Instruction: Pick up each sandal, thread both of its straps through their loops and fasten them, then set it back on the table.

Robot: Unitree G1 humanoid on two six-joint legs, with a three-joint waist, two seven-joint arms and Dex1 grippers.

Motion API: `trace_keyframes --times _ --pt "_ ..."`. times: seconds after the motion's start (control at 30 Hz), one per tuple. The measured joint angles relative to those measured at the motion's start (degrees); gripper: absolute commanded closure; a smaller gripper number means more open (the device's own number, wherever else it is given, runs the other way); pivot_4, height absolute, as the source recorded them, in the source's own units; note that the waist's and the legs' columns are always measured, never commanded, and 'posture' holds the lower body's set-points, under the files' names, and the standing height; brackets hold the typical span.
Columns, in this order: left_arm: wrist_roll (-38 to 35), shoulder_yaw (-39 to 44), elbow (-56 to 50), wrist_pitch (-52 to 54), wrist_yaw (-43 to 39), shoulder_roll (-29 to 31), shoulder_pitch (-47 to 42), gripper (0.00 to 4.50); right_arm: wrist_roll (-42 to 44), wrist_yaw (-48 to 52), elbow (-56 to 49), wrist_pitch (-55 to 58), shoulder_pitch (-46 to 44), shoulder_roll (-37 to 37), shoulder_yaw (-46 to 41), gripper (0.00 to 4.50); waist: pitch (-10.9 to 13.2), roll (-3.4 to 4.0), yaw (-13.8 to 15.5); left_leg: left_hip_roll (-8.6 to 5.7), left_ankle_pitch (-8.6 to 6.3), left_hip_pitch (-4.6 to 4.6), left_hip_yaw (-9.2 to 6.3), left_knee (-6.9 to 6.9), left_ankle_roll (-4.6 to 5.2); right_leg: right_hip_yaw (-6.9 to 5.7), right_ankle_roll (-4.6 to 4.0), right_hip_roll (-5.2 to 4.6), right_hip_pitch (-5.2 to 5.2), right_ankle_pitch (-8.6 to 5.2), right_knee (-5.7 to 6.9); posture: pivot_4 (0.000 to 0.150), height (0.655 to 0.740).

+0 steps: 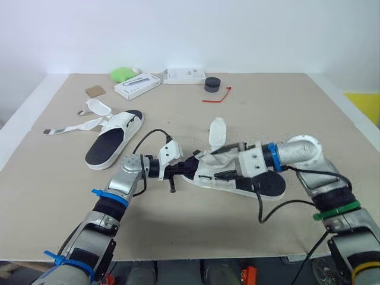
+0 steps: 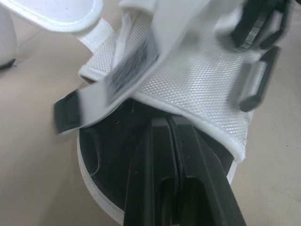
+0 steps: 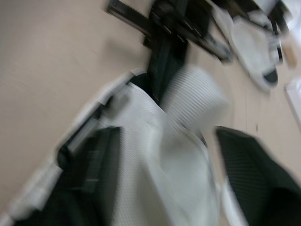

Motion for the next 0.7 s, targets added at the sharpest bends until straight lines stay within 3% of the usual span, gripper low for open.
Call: trace_keyframes --times 0.2,0.4,0.53,0.7 --pt "0.0 0.0 0.8 -0.8 -0.2 -0.1 -0.2 4.5 2.5 9.0 6.0 13.9 -7.8 -4.2 -0.4 0.04 0.0 0.03 0.0 -0.01 0.0 -0.03 0.0 -0.01 0.0 -0.01 0.0 -0.01 -0.03 -0.01 0.0 0.15 0.74" --pt "0.0 0.1 1.2 -1.1 -0.1 0.0 -0.3 4.5 17.7 14.8 -0.8 56.5 -15.3 -5.9 -2.4 0.04 0.0 0.24 -0.1 -0.01 0.01 -0.06 0.0 0.0 0.01 -0.01 -0.06 -0.04 -0.18 0.02 0.08 0.15 0.74" --pt "0.0 0.1 1.3 -1.5 0.0 -0.1 -0.2 4.5 25.5 8.6 -3.1 81.8 -23.0 -0.3 -5.2 0.04 -0.1 0.2 0.0 0.0 0.0 -0.08 0.0 0.01 0.0 -0.03 -0.06 -0.05 -0.2 0.02 0.09 0.15 0.74" --pt "0.0 0.1 0.4 -1.5 0.0 -0.3 0.0 4.5 26.5 -1.8 -4.2 103.2 -22.3 4.0 1.3 0.04 -0.1 0.21 0.2 -0.02 0.0 -0.69 -0.01 0.12 -0.01 -0.05 0.01 -0.08 -0.72 0.06 0.1 0.15 0.74"
